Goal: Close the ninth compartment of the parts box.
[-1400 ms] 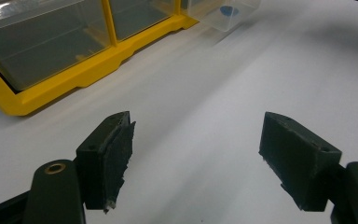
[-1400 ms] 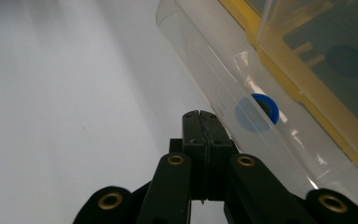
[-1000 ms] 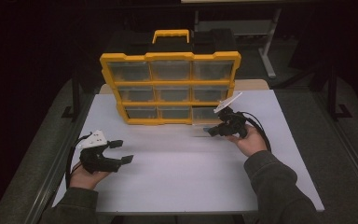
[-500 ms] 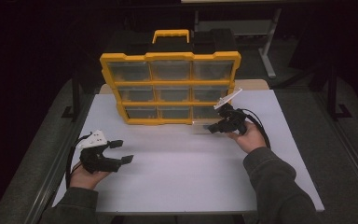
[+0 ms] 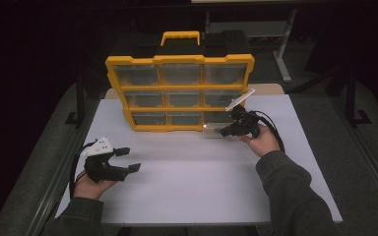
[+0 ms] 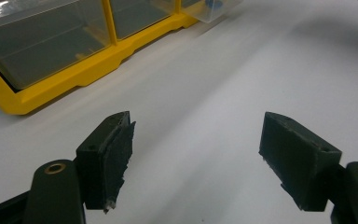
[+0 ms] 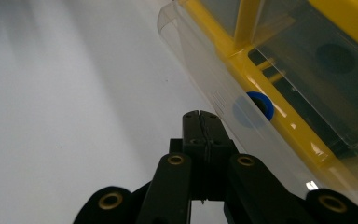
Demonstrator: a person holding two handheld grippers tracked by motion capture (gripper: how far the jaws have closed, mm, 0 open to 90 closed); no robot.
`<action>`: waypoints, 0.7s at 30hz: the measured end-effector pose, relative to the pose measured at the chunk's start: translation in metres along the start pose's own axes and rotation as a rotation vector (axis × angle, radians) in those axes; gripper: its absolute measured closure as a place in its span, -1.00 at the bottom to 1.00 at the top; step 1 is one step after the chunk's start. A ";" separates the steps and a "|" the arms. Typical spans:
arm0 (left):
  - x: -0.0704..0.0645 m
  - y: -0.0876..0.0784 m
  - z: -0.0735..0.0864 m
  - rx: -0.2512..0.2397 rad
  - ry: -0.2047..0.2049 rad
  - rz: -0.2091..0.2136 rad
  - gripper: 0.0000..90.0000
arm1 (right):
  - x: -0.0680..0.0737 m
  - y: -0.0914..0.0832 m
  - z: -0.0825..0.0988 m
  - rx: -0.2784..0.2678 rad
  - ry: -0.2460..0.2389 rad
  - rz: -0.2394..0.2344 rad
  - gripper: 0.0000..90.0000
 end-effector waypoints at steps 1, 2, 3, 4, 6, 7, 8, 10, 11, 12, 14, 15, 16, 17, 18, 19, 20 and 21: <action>0.000 0.000 0.000 -0.002 -0.001 0.000 -0.45 | 0.000 0.000 0.000 -0.001 0.004 -0.008 0.97; 0.000 0.000 0.000 -0.003 -0.001 0.000 -0.45 | -0.002 0.000 0.000 -0.001 0.000 0.005 0.97; 0.000 0.000 0.000 -0.003 -0.001 0.000 -0.45 | -0.001 0.000 0.000 -0.002 0.006 -0.005 0.97; 0.000 0.000 0.000 -0.002 -0.001 0.000 -0.45 | -0.001 0.000 0.000 0.000 0.010 -0.004 0.97; 0.000 0.000 0.000 -0.002 0.000 0.000 -0.45 | -0.004 0.000 -0.001 0.001 0.004 0.010 0.97; 0.000 0.000 0.000 -0.003 -0.001 0.000 -0.45 | -0.004 0.000 -0.001 -0.003 0.004 0.009 0.97; 0.000 0.000 0.000 -0.003 -0.001 0.000 -0.45 | -0.004 -0.001 -0.002 -0.006 0.011 0.004 0.97; 0.000 0.000 0.000 -0.002 0.000 0.000 -0.45 | -0.004 -0.001 -0.002 -0.006 0.016 0.006 0.97; 0.000 0.000 0.000 -0.002 0.000 -0.001 -0.45 | -0.005 -0.001 -0.002 -0.007 0.014 0.008 0.97; 0.000 0.000 0.000 -0.003 -0.001 0.000 -0.45 | -0.006 -0.001 -0.002 -0.006 0.014 0.010 0.97; 0.000 0.000 0.000 -0.002 -0.001 0.000 -0.45 | -0.006 -0.001 -0.003 -0.008 0.018 0.012 0.97; 0.000 0.000 0.000 -0.002 -0.001 0.000 -0.45 | -0.007 -0.001 -0.003 -0.009 0.019 0.013 0.97; 0.000 0.000 0.000 -0.002 -0.001 0.000 -0.45 | -0.007 -0.001 -0.003 -0.010 0.018 0.015 0.97; 0.000 0.000 0.000 -0.003 -0.002 0.000 -0.45 | -0.007 0.000 -0.004 -0.010 0.019 0.014 0.97; 0.000 0.000 0.000 -0.002 -0.001 0.000 -0.45 | -0.008 0.000 -0.004 -0.011 0.017 0.019 0.97; 0.000 0.000 0.000 -0.004 -0.002 0.000 -0.45 | -0.008 0.000 -0.004 -0.009 0.018 0.020 0.97; 0.000 0.000 0.000 -0.003 -0.002 0.000 -0.45 | -0.010 0.000 -0.005 -0.010 0.012 0.033 0.97; 0.000 0.000 0.000 -0.003 -0.002 0.001 -0.45 | -0.010 0.000 -0.005 -0.011 0.014 0.033 0.97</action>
Point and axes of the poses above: each handheld gripper's, and its own axes: y roughly forward along the jaws, z roughly out of its underside, x roughly to its left, the point moved 7 cm from there along y, roughly forward along the jaws, and after that the axes turned 13 degrees about x, right-handed, at the moved point
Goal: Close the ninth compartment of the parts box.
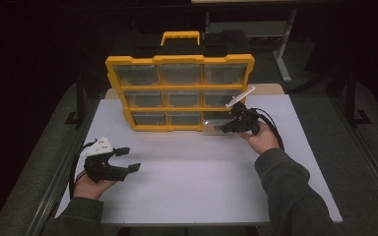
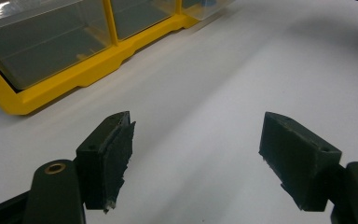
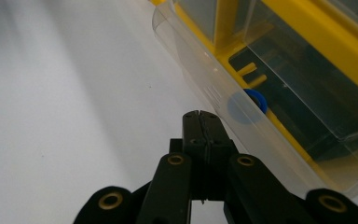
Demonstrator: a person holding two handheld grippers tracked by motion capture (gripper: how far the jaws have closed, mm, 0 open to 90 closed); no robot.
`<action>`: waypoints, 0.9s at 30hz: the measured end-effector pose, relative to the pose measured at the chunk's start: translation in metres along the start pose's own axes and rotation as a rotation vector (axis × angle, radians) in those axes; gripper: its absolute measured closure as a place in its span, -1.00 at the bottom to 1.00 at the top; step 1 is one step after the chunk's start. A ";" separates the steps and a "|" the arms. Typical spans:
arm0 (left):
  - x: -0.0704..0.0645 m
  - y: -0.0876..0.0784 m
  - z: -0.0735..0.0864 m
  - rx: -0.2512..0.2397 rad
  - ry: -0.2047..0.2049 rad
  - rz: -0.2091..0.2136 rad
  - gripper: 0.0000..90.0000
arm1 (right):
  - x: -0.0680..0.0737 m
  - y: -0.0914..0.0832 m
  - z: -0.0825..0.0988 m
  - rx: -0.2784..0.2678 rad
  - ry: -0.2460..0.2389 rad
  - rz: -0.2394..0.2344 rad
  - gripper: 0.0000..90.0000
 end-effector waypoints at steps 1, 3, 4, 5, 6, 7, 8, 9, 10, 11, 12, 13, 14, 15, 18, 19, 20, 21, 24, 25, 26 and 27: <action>0.000 0.000 0.000 0.000 -0.001 0.000 -0.45 | 0.000 0.000 0.000 -0.002 0.005 -0.007 0.97; 0.000 0.000 0.000 -0.003 -0.002 0.000 -0.45 | -0.001 -0.001 -0.001 -0.004 0.007 0.002 0.97; 0.000 0.000 0.000 -0.002 -0.002 0.000 -0.45 | -0.002 -0.001 -0.001 -0.004 0.008 0.005 0.97; 0.000 0.000 0.000 -0.001 -0.001 0.000 -0.45 | -0.002 -0.001 -0.002 -0.005 0.007 0.009 0.97; 0.000 0.000 0.000 -0.001 -0.002 0.000 -0.45 | -0.003 -0.001 -0.002 -0.005 0.009 0.010 0.97; 0.000 0.000 0.000 -0.001 -0.002 0.000 -0.45 | -0.003 -0.001 -0.002 -0.006 0.009 0.014 0.97; 0.000 0.000 0.000 -0.002 -0.003 0.000 -0.45 | -0.004 -0.001 -0.002 -0.007 0.008 0.016 0.97; 0.000 0.000 0.000 -0.003 -0.003 0.000 -0.45 | -0.004 -0.001 -0.003 -0.008 0.008 0.022 0.97; 0.000 0.000 0.000 -0.001 -0.002 -0.001 -0.45 | -0.004 -0.001 -0.003 -0.009 0.010 0.024 0.97; 0.000 0.000 0.000 -0.001 -0.001 -0.001 -0.45 | -0.005 -0.001 -0.003 -0.009 0.011 0.025 0.97; 0.000 0.000 0.000 -0.002 -0.002 -0.001 -0.45 | -0.005 -0.001 -0.004 -0.009 0.013 0.026 0.97; 0.000 0.000 0.000 -0.002 -0.002 -0.002 -0.45 | -0.005 0.000 -0.004 -0.011 0.015 0.027 0.97; 0.001 0.000 0.000 -0.002 -0.001 -0.003 -0.45 | -0.006 0.000 -0.004 -0.012 0.015 0.029 0.97; 0.001 0.000 0.000 -0.003 -0.001 -0.003 -0.45 | -0.007 0.000 -0.004 -0.013 0.017 0.033 0.97; 0.001 0.000 0.000 -0.002 -0.001 -0.003 -0.45 | -0.008 -0.001 -0.005 -0.016 0.019 0.043 0.97; 0.001 0.000 0.000 -0.003 -0.003 -0.003 -0.45 | -0.009 -0.001 -0.005 -0.017 0.023 0.047 0.97; 0.001 0.000 0.000 -0.002 -0.001 -0.003 -0.45 | -0.009 -0.001 -0.005 -0.013 0.025 0.051 0.97; 0.000 0.000 0.000 -0.002 -0.003 -0.002 -0.45 | -0.010 -0.001 -0.005 -0.018 0.026 0.051 0.97; 0.000 0.000 0.000 -0.002 -0.004 -0.002 -0.45 | -0.011 -0.001 -0.005 -0.019 0.029 0.055 0.97; 0.001 0.000 0.000 -0.002 -0.001 -0.003 -0.45 | -0.011 0.000 -0.006 -0.019 0.030 0.059 0.97; 0.001 0.000 0.000 0.000 -0.002 -0.003 -0.45 | -0.012 0.000 -0.006 -0.018 0.030 0.062 0.97; 0.000 0.000 0.000 0.000 -0.005 -0.002 -0.45 | -0.012 0.000 -0.006 -0.017 0.031 0.068 0.97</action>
Point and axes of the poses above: each handheld gripper's, and its own axes: y roughly forward along the jaws, z roughly out of its underside, x roughly to its left, the point moved 7 cm from there along y, roughly forward along the jaws, and after that the axes turned 13 degrees about x, right-handed, at the moved point
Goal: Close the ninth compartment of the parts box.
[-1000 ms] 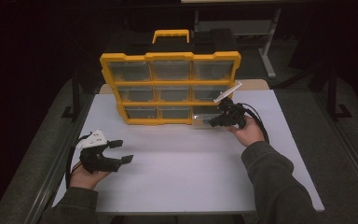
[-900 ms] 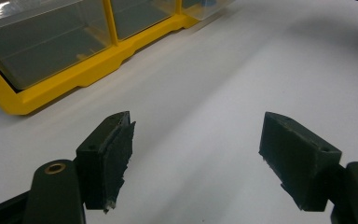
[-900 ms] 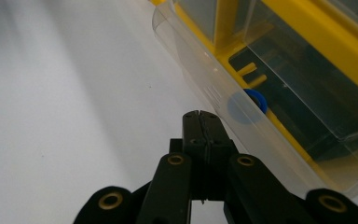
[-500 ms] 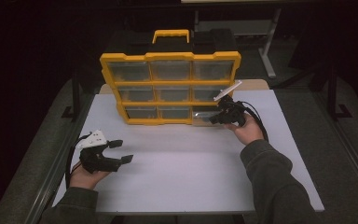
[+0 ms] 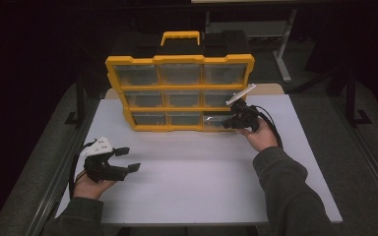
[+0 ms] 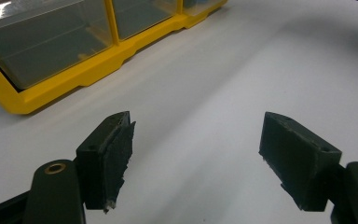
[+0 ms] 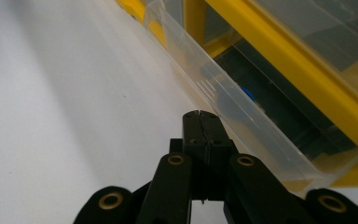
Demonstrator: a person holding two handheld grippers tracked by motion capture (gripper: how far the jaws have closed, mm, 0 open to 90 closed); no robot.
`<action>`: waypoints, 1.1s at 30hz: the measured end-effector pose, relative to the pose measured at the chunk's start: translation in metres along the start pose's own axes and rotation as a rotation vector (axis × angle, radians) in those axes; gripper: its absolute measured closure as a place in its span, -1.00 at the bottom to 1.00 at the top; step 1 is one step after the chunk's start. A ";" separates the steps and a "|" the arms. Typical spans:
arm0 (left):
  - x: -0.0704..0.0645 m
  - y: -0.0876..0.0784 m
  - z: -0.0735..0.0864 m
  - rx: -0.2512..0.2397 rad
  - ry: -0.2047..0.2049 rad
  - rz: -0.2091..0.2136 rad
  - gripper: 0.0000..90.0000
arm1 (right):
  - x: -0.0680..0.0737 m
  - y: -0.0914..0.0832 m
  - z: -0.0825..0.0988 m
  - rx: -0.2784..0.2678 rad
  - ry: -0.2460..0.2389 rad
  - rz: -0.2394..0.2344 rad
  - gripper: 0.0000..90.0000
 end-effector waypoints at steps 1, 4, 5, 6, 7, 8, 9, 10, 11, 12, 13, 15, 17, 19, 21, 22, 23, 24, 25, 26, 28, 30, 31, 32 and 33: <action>0.000 0.000 0.000 0.000 0.001 0.000 -0.45 | -0.001 0.000 0.000 0.002 0.002 0.005 0.97; 0.000 0.000 0.000 0.001 0.004 -0.001 -0.45 | -0.003 -0.001 0.000 -0.004 0.008 0.013 0.97; 0.000 0.000 0.000 0.001 0.003 -0.001 -0.45 | -0.003 -0.001 0.000 -0.003 0.011 0.015 0.97; 0.000 0.000 0.000 0.001 0.003 0.000 -0.45 | -0.004 -0.001 0.001 -0.002 0.014 0.016 0.97; 0.000 0.000 0.000 0.001 0.003 -0.001 -0.45 | -0.005 -0.001 0.001 -0.005 0.012 0.020 0.97; 0.000 0.000 0.000 0.001 0.003 -0.001 -0.45 | -0.005 -0.001 0.001 -0.005 0.015 0.021 0.97; 0.000 0.000 0.000 0.001 0.002 0.000 -0.45 | -0.005 -0.001 0.001 -0.005 0.016 0.022 0.97; 0.000 0.000 0.000 0.002 0.003 0.000 -0.45 | -0.005 -0.001 0.001 -0.006 0.017 0.024 0.97; 0.000 0.001 0.000 0.002 0.003 -0.001 -0.45 | -0.005 -0.001 0.000 -0.007 0.017 0.027 0.97; 0.000 0.001 0.000 0.002 0.004 -0.001 -0.45 | -0.005 -0.001 0.000 -0.008 0.019 0.029 0.97; 0.000 0.001 0.000 0.002 0.004 -0.002 -0.45 | -0.006 -0.001 0.000 -0.009 0.020 0.030 0.97; 0.000 0.000 0.000 0.001 0.003 -0.002 -0.45 | -0.006 -0.001 0.000 -0.010 0.021 0.035 0.97; 0.001 0.000 0.000 0.001 0.004 -0.004 -0.45 | -0.007 -0.001 0.000 -0.013 0.020 0.042 0.97; 0.001 0.000 0.000 0.001 0.005 -0.004 -0.45 | -0.007 -0.002 -0.001 -0.016 0.021 0.046 0.97; 0.000 0.000 0.000 0.001 0.003 -0.003 -0.45 | -0.008 -0.002 -0.001 -0.019 0.023 0.053 0.97; 0.000 0.000 0.000 0.002 0.003 -0.003 -0.45 | -0.009 -0.003 -0.001 -0.021 0.024 0.056 0.97; 0.000 0.000 0.000 0.002 0.002 -0.003 -0.45 | -0.009 -0.003 -0.001 -0.021 0.025 0.056 0.97; 0.000 0.000 0.000 0.002 0.003 -0.003 -0.45 | -0.009 -0.002 -0.001 -0.021 0.026 0.060 0.97; 0.000 0.000 0.000 0.001 0.002 -0.003 -0.45 | -0.009 -0.002 -0.001 -0.020 0.028 0.060 0.97; 0.000 0.000 0.000 0.001 0.002 -0.003 -0.45 | -0.010 -0.002 -0.001 -0.020 0.030 0.061 0.97; 0.000 0.000 0.000 0.002 0.002 -0.003 -0.45 | -0.010 -0.002 -0.001 -0.021 0.029 0.070 0.97; 0.000 0.000 0.000 0.002 0.002 -0.003 -0.45 | -0.011 -0.003 -0.001 -0.023 0.032 0.077 0.97; 0.000 0.001 0.000 0.002 0.003 -0.003 -0.45 | -0.011 -0.003 -0.001 -0.023 0.032 0.079 0.97; 0.000 0.001 0.000 0.002 0.002 -0.003 -0.45 | -0.012 -0.003 -0.001 -0.022 0.034 0.083 0.97; 0.000 0.001 0.000 0.002 0.003 -0.002 -0.45 | -0.012 -0.003 -0.001 -0.023 0.034 0.084 0.97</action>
Point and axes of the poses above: each handheld gripper's, and its own axes: y roughly forward along the jaws, z roughly out of its underside, x roughly to its left, the point moved 7 cm from there along y, roughly forward along the jaws, and after that the axes turned 13 degrees about x, right-handed, at the moved point
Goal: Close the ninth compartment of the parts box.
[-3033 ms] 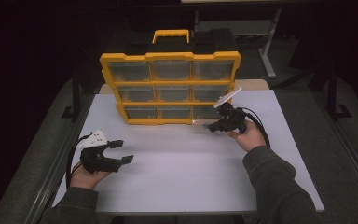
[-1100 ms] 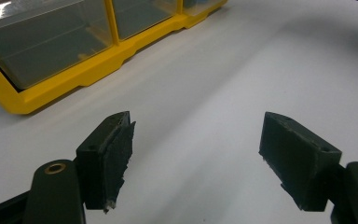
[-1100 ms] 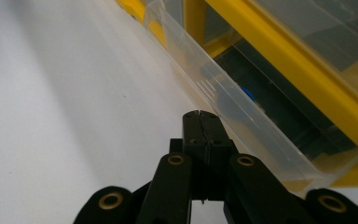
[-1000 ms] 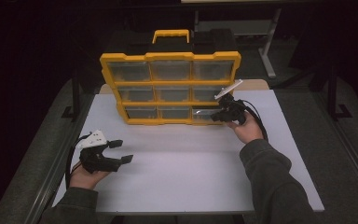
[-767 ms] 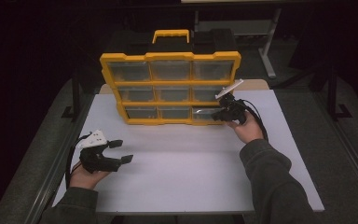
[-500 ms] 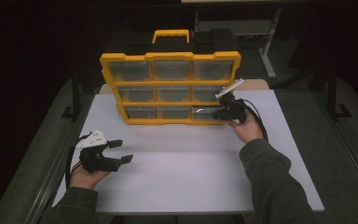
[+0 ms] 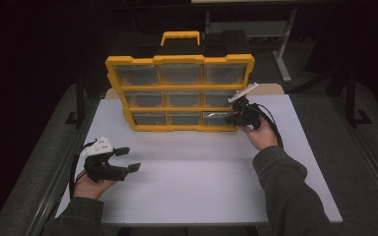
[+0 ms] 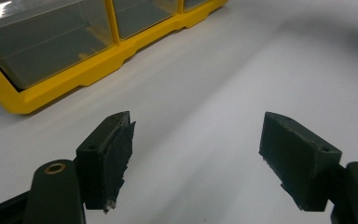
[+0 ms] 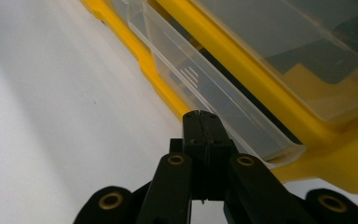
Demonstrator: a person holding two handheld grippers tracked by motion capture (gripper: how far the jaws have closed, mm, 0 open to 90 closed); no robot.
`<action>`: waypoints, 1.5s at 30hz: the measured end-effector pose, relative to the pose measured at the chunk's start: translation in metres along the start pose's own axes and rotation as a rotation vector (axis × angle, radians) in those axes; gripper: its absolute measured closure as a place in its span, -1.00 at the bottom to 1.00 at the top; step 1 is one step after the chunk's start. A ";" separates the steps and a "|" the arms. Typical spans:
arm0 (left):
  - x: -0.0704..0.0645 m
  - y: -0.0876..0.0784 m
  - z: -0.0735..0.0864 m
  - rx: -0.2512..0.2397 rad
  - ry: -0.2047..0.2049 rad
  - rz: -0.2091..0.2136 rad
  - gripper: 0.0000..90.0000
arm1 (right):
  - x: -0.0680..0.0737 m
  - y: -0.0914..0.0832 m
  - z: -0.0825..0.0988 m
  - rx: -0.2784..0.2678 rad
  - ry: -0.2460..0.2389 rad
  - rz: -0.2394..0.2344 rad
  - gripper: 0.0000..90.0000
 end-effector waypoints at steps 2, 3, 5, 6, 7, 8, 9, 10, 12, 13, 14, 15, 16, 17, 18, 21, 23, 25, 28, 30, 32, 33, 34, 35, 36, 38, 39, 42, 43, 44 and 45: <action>0.000 0.000 0.000 0.000 -0.001 0.001 -0.45 | -0.001 0.000 0.000 -0.003 0.002 0.006 0.97; 0.000 0.000 0.000 0.000 -0.001 0.001 -0.45 | -0.001 0.000 0.000 -0.007 0.003 0.010 0.97; 0.000 0.000 0.000 -0.001 -0.001 0.001 -0.45 | -0.002 0.000 0.000 -0.006 0.005 0.018 0.97; 0.000 0.000 0.000 -0.001 -0.001 0.002 -0.45 | -0.002 0.000 0.000 -0.007 0.007 0.021 0.97; 0.000 0.000 0.000 -0.001 -0.001 0.002 -0.45 | -0.002 0.000 -0.001 -0.006 0.008 0.022 0.97; 0.000 0.000 0.000 -0.001 -0.001 0.001 -0.45 | -0.002 0.000 -0.001 -0.006 0.009 0.026 0.97; 0.000 0.000 0.000 -0.001 0.002 0.000 -0.45 | -0.002 0.000 -0.001 -0.006 0.009 0.030 0.97; 0.000 0.000 0.000 -0.001 0.001 0.001 -0.45 | -0.002 0.000 -0.001 -0.005 0.007 0.033 0.97; 0.000 0.000 0.000 -0.001 0.000 0.002 -0.45 | -0.002 0.000 -0.001 -0.009 0.009 0.037 0.97; 0.000 0.000 0.000 -0.001 -0.001 0.002 -0.45 | -0.002 0.000 -0.001 -0.009 0.009 0.039 0.97; 0.000 0.000 0.000 0.000 -0.001 0.002 -0.45 | -0.003 0.001 -0.002 -0.013 0.004 0.041 0.97; 0.000 0.000 0.000 0.000 -0.001 0.002 -0.45 | -0.003 0.001 -0.002 -0.013 0.005 0.042 0.97; 0.000 0.000 0.000 0.000 -0.001 0.002 -0.45 | -0.003 0.001 -0.002 -0.013 0.005 0.043 0.97; 0.000 0.000 0.000 0.000 -0.001 0.002 -0.45 | -0.003 0.001 -0.001 -0.011 0.009 0.044 0.97; 0.000 0.000 0.000 -0.001 -0.002 0.002 -0.45 | -0.003 0.001 -0.001 -0.011 0.009 0.045 0.97; 0.000 0.000 0.000 0.000 -0.001 0.002 -0.45 | -0.003 0.001 -0.001 -0.011 0.005 0.051 0.97; 0.000 0.000 0.000 -0.001 -0.001 0.002 -0.45 | -0.003 0.001 -0.001 -0.012 0.009 0.047 0.97; 0.000 0.000 0.000 -0.001 0.000 0.001 -0.45 | -0.003 0.001 -0.001 -0.020 0.005 0.037 0.93; 0.000 -0.001 0.000 -0.005 -0.002 0.001 -0.45 | -0.002 0.000 -0.001 -0.024 0.007 0.025 0.87; 0.000 -0.001 0.000 -0.004 0.001 0.000 -0.45 | 0.000 0.000 -0.001 -0.022 -0.002 0.021 0.84; -0.001 -0.001 0.000 0.000 -0.001 0.001 -0.45 | 0.001 -0.001 -0.001 -0.023 0.001 0.008 0.83; -0.001 -0.001 0.000 0.000 0.000 0.001 -0.45 | 0.001 -0.001 -0.001 -0.024 0.003 0.003 0.82; -0.001 -0.001 -0.001 -0.001 -0.001 0.002 -0.45 | 0.002 -0.001 0.000 -0.025 0.007 -0.002 0.81; -0.002 0.000 -0.001 -0.002 -0.001 0.001 -0.45 | 0.002 -0.002 0.000 -0.028 0.009 -0.008 0.79; -0.002 0.000 -0.001 -0.002 -0.001 0.001 -0.45 | 0.003 -0.002 0.000 -0.029 0.013 -0.017 0.78; -0.002 0.000 -0.001 -0.003 0.001 0.000 -0.45 | 0.003 -0.003 0.001 -0.033 0.017 -0.031 0.74; -0.002 0.000 -0.001 -0.003 0.001 0.000 -0.45 | 0.003 -0.004 0.001 -0.034 0.016 -0.037 0.72; -0.002 0.000 -0.001 -0.003 0.003 -0.001 -0.45 | 0.005 -0.005 0.002 -0.038 0.031 -0.068 0.70; -0.002 0.000 -0.001 0.000 0.004 -0.002 -0.45 | 0.006 -0.005 0.003 -0.037 0.034 -0.071 0.70; -0.001 0.000 -0.001 0.002 0.009 -0.004 -0.45 | 0.007 -0.005 0.003 -0.037 0.035 -0.074 0.69; -0.001 0.000 -0.001 0.002 0.008 -0.002 -0.45 | 0.007 -0.005 0.003 -0.040 0.039 -0.081 0.68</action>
Point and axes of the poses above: each handheld gripper's, and its own axes: y roughly forward along the jaws, z roughly out of its underside, x roughly to its left, the point moved 7 cm from there along y, roughly forward along the jaws, and after that the axes turned 13 degrees about x, right-handed, at the moved point
